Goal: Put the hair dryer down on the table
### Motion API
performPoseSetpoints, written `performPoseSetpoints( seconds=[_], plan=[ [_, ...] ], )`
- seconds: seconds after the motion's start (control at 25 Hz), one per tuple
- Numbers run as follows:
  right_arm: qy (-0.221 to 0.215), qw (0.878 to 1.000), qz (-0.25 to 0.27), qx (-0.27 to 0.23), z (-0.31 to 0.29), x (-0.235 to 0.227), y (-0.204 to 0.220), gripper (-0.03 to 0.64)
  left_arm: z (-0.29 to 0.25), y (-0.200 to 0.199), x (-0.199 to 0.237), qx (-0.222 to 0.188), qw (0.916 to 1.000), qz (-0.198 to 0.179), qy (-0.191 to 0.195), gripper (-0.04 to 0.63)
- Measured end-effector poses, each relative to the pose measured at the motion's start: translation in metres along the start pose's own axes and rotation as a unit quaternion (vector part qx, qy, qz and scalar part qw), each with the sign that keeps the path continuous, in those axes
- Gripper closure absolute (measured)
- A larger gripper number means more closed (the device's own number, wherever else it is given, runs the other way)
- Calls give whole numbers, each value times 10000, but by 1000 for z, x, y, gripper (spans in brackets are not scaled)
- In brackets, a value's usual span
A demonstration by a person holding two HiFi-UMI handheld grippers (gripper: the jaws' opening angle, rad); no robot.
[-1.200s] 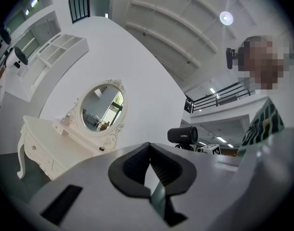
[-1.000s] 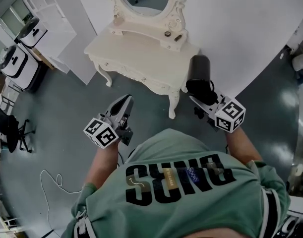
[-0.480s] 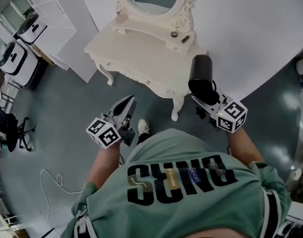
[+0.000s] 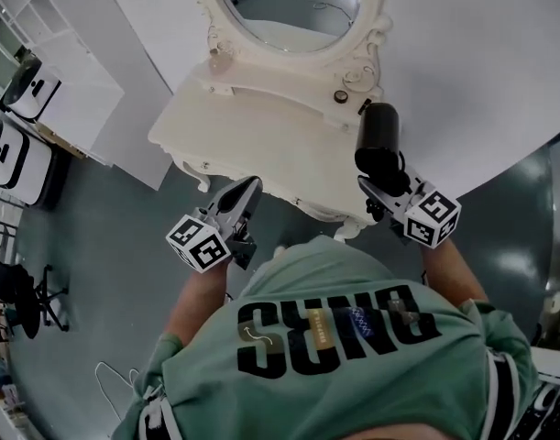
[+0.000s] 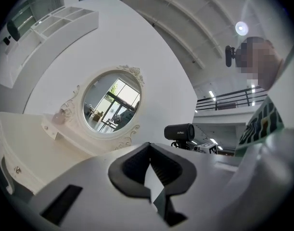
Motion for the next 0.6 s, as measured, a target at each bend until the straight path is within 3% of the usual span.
performPoseSetpoints(
  seconds=[0.24, 0.6],
  plan=[
    [303, 9995, -74, 106, -82, -37, -22, 468, -29, -67, 76, 278, 9992, -31, 294, 595],
    [392, 9986, -166, 326, -144, -86, -26, 468, -64, -98, 144, 455, 9983, 222, 272, 595]
  ],
)
Point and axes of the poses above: the fingertips, and each gripper's own axes: z backward along the fingers, x to its left, y out of its underside, the point moved 5 cm from there along z, backward along the fingers, and after that the axes turned 10 degrees about z, right-handed, at the moved point
